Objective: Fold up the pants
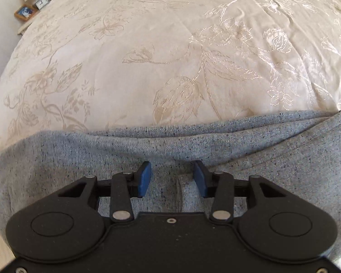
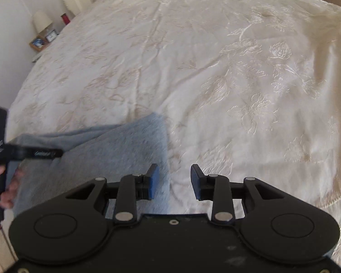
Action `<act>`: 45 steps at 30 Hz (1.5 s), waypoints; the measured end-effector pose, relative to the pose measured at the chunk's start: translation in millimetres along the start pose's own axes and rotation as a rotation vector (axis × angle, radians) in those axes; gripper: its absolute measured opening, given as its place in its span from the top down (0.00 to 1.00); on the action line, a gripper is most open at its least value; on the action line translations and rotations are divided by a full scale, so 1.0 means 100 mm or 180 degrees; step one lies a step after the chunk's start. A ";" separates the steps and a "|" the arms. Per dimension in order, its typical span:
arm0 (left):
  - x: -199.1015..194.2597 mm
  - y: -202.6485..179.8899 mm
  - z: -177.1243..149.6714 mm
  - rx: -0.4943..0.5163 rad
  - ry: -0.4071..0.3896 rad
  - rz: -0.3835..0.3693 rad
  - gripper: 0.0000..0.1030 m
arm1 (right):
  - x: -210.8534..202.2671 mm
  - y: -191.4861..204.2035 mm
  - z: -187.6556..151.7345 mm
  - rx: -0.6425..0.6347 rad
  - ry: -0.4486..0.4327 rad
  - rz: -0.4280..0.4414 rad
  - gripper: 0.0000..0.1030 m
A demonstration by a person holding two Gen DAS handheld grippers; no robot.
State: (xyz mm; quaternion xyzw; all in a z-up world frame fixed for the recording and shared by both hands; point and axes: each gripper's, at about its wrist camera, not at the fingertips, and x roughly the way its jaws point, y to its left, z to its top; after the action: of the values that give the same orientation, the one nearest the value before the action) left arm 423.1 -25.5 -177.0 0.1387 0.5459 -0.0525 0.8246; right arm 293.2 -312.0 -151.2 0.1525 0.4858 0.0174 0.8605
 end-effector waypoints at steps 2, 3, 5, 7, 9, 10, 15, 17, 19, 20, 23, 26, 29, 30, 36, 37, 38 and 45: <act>0.03 -0.04 0.02 0.0030 0.0000 0.0047 0.50 | -0.05 0.08 -0.23 -0.0120 0.0095 0.0156 0.66; 0.04 -0.05 0.02 0.0039 0.0003 0.0070 0.50 | -0.02 0.11 -0.31 -0.0184 0.0131 0.0155 0.67; 0.05 -0.07 0.02 0.0031 0.0010 0.0096 0.50 | 0.13 0.09 -0.42 -0.0118 0.0284 -0.0012 0.69; 0.06 -0.07 0.04 0.0011 0.0032 0.0121 0.50 | 0.31 -0.07 -0.49 0.0188 0.0453 -0.0171 0.68; -0.02 -0.03 0.07 -0.0038 0.0048 0.0132 0.50 | 0.34 -0.17 -0.52 0.0377 0.0457 -0.0176 0.68; -0.07 0.02 0.08 -0.0091 0.0030 0.0136 0.50 | 0.29 -0.18 -0.51 0.0345 0.0419 -0.0179 0.68; -0.63 0.36 -0.08 -0.0516 -0.0201 0.0033 0.50 | -0.03 -0.12 -0.46 0.0122 0.0230 -0.0081 0.68; -0.80 0.52 -0.23 -0.0642 -0.0236 0.0069 0.50 | -0.19 -0.13 -0.45 0.0104 0.0152 -0.0026 0.68; -0.91 0.69 -0.45 -0.0759 -0.0205 0.0198 0.50 | -0.31 -0.11 -0.46 0.0081 0.0110 0.0040 0.68; -0.94 0.75 -0.55 -0.0791 -0.0162 0.0267 0.50 | -0.32 -0.09 -0.45 0.0075 0.0108 0.0069 0.68; -0.89 0.90 -0.85 -0.0913 0.0067 0.0396 0.50 | -0.41 -0.04 -0.48 0.0045 0.0124 0.0177 0.66; -0.77 0.96 -1.09 -0.1071 0.0223 0.0387 0.50 | -0.42 0.11 -0.50 -0.0017 0.0147 0.0244 0.66; -0.54 0.91 -1.24 -0.1075 0.0425 0.0361 0.50 | -0.42 0.26 -0.55 -0.0075 0.0182 0.0294 0.66; -0.46 0.88 -1.30 -0.1057 0.0505 0.0308 0.49 | -0.41 0.33 -0.57 -0.0101 0.0199 0.0288 0.66; -0.39 0.89 -1.44 -0.0968 0.0518 0.0123 0.49 | -0.45 0.69 -0.65 -0.0129 0.0253 0.0291 0.66; -0.43 0.94 -1.43 -0.0966 0.0491 0.0074 0.49 | -0.44 0.75 -0.66 -0.0132 0.0256 0.0270 0.66; -0.48 1.00 -1.43 -0.0975 0.0442 0.0028 0.48 | -0.41 0.82 -0.66 -0.0131 0.0258 0.0256 0.66; -0.71 1.79 -1.37 -0.1267 0.0170 0.0126 0.49 | -0.16 1.31 -0.55 -0.0093 0.0218 0.0140 0.66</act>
State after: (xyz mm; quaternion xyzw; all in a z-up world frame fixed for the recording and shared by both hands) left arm 315.7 180.2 -132.0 -0.0150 0.5643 0.0763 0.8219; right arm 253.6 -176.5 -128.0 0.1499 0.5111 0.0487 0.8449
